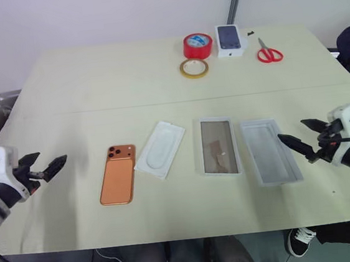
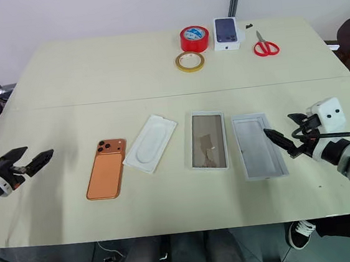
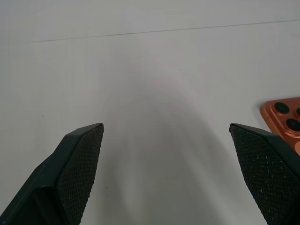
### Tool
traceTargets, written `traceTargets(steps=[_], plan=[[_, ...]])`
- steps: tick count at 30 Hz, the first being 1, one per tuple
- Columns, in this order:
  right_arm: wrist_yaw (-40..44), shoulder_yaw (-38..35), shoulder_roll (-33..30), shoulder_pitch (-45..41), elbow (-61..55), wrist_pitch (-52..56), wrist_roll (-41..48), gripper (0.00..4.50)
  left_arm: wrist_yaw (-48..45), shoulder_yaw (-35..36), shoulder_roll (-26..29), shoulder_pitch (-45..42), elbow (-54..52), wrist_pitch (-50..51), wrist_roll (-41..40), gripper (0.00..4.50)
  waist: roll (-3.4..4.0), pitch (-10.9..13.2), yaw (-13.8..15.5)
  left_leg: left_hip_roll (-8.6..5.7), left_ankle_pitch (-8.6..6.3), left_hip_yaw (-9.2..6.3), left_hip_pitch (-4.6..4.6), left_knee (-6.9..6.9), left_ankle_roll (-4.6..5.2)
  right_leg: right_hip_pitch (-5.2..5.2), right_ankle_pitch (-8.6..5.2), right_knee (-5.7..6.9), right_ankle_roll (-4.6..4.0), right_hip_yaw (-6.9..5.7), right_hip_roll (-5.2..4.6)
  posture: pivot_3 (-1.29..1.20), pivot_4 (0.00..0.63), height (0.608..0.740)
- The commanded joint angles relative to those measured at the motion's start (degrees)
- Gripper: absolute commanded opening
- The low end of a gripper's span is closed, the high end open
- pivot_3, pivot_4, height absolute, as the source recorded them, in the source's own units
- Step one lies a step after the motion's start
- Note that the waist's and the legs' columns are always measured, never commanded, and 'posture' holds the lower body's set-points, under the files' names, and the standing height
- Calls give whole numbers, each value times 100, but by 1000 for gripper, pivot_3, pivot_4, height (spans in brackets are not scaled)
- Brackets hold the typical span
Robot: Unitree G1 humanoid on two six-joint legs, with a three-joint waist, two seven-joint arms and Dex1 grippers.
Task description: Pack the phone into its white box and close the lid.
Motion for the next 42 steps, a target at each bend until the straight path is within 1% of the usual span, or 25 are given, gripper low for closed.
traceTargets(steps=[1,7,12,16,18,21,24,26,29,31,34,36,42], plan=[[-23,-15,-48,-131,-231,-37,93,4441,73,132,56,-113,-188,-4,-72,4500,0,0,-4,0,0,0,0,0,0,0,0,0,0,0,0,0,150,740],[-73,7,-44,-191,-385,-52,136,4441,138,11,5,-290,-236,33,-130,4500,0,0,-5,0,0,1,0,0,0,-1,0,0,0,0,1,0,150,740],[-14,201,-70,-270,-553,-15,176,4441,283,-223,-155,-488,-620,266,-283,4500,0,0,0,0,0,0,0,2,0,1,0,1,0,0,1,0,150,740],[-8,812,-115,-581,-1065,171,240,4441,410,-778,-472,-667,-1239,757,-633,4500,1,0,-9,0,0,1,0,2,-1,0,0,3,0,0,3,0,150,740],[2,1135,-138,-776,-1271,232,238,4441,450,-1105,-588,-833,-1367,1012,-732,4500,0,0,-11,0,1,-1,0,3,-1,-1,0,7,0,0,5,0,150,740],[52,1440,-179,-885,-1404,186,143,4441,722,-1360,-839,-1146,-1461,1416,-944,4500,-1,0,-5,0,1,-2,-1,5,-2,-1,0,8,0,0,9,0,150,740],[-119,2013,-66,-1156,-1675,278,24,4441,984,-1954,-957,-1764,-1416,2004,-909,4500,-4,1,18,0,1,-5,-3,12,-2,0,0,9,1,-1,10,0,150,740],[-129,2182,-36,-1223,-1709,261,-13,4441,1194,-2283,-1013,-2107,-1345,2425,-826,4500,-4,0,23,-1,1,-12,-8,26,-1,1,0,14,1,-3,13,0,150,740],[-151,2363,-3,-1214,-1735,179,-100,4441,1324,-2423,-1223,-2543,-1055,2961,-987,4500,-4,0,2,-1,0,-12,-12,36,-1,2,0,11,1,-2,16,0,150,740],[-168,2434,13,-1182,-1764,135,-149,4441,1340,-2448,-1367,-2799,-830,3225,-1067,4500,-5,1,-9,0,0,-11,-12,37,-1,0,0,12,1,-2,18,0,150,740],[-234,2454,56,-1117,-1833,99,-195,4441,1363,-2762,-1377,-3145,-422,3512,-844,4500,-5,1,-2,1,1,-13,-11,39,-1,0,0,14,1,-2,21,0,150,740],[-256,2405,62,-1054,-1863,81,-204,4441,1382,-2827,-1436,-3332,-188,3671,-808,4500,-5,1,1,0,1,-12,-12,42,-1,1,0,14,1,-1,21,0,150,740],[-270,2326,-40,-885,-1970,52,-264,4441,1155,-2920,-1611,-3688,160,4371,-1025,4500,-5,1,10,0,1,-13,-14,50,-2,3,0,15,2,-1,20,0,150,740]])
